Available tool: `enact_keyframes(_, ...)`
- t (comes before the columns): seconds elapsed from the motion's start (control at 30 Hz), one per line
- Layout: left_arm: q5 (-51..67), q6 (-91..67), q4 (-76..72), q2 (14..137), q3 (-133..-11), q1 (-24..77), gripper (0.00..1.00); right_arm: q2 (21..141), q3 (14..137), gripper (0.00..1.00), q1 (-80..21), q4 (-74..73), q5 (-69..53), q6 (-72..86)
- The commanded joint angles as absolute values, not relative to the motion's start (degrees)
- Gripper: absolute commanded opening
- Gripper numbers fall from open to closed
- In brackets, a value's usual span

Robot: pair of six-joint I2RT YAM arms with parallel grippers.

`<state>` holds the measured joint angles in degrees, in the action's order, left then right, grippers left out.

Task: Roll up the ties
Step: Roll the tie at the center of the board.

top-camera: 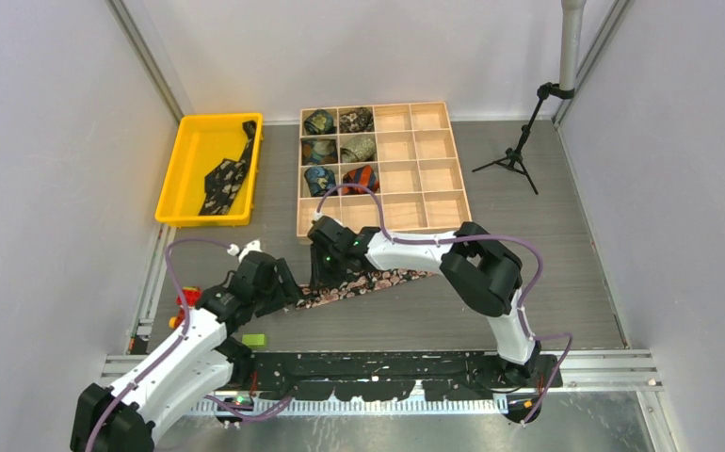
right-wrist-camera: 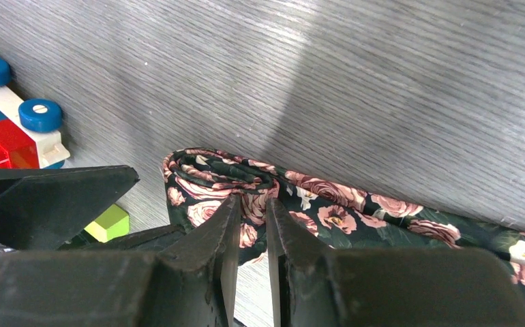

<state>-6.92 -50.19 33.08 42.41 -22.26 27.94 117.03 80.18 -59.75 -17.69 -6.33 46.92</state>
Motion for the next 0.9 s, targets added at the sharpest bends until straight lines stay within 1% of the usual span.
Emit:
enact_keyframes(0.0,-3.11,-49.22,27.76,42.58,-20.93,26.04,0.68,115.78,77.24,0.24,-60.09,-18.07,-4.8,46.8)
enact_keyframes(0.27,2.04,-52.79,22.33,42.93,-17.78,24.53,0.66,114.84,74.96,0.23,-60.04,-16.31,-4.68,47.71)
enact_keyframes(0.57,2.9,-56.78,22.11,44.98,-16.77,24.43,0.62,114.14,74.17,0.23,-60.04,-15.9,-4.31,47.98)
enact_keyframes(0.7,3.4,-57.37,19.32,45.21,-15.43,24.43,0.58,113.7,74.29,0.23,-60.15,-15.87,-4.35,48.02)
enact_keyframes(0.87,3.64,-56.34,16.14,46.66,-14.68,24.43,0.51,112.93,74.9,0.23,-60.16,-16.77,-4.15,47.79)
